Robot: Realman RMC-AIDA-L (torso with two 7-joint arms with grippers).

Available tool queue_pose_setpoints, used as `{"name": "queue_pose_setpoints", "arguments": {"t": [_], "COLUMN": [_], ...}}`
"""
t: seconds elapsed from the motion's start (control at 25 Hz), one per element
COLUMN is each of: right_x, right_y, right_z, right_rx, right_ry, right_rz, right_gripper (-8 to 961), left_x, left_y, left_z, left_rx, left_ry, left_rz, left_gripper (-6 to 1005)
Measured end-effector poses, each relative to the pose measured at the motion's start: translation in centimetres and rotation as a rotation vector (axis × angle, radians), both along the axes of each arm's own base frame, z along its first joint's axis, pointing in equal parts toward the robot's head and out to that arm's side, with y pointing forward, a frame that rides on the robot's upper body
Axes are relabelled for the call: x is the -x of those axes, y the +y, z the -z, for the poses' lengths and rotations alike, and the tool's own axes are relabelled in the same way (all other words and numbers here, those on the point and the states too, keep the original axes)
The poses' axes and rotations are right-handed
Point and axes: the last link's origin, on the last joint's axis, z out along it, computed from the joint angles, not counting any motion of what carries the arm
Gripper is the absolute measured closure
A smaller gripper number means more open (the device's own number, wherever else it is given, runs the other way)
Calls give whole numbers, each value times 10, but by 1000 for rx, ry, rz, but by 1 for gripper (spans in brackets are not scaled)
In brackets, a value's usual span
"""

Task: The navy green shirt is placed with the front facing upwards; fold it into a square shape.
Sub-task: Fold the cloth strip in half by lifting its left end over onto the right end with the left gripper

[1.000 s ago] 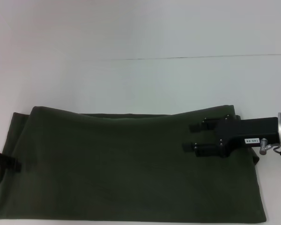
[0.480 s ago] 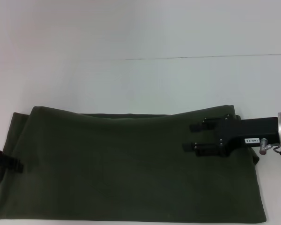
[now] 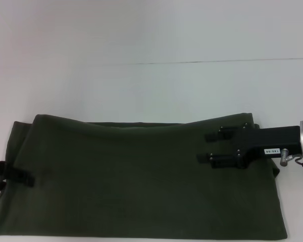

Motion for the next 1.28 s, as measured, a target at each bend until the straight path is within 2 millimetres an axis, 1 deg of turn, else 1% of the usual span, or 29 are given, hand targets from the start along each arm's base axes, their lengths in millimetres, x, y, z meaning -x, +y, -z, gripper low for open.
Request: {"name": "queue_pose_setpoints", "arguments": {"t": [0.6,0.84,1.24,1.28], "right_x": [0,1,2,2], "right_y": [1,2,3,3], "right_z": [-1,-2,-3,-3], "right_rx": [-2,-3,-2,-2], "right_ry": [-2,-4,-4,-4], "right_rz": [-2,-5,-11,-12], "right_gripper": [243,242,243,243], "left_x": [-2,-1,-1,-1], "left_y": [2,2,3,3], "left_z": [2,2,2,2], "left_rx": [-3,-6,-14,-14], "left_ry": [-13,-13,-5,-5], "left_rz": [-10,-5,-4,-3], "left_gripper": [135,274,764,775]}}
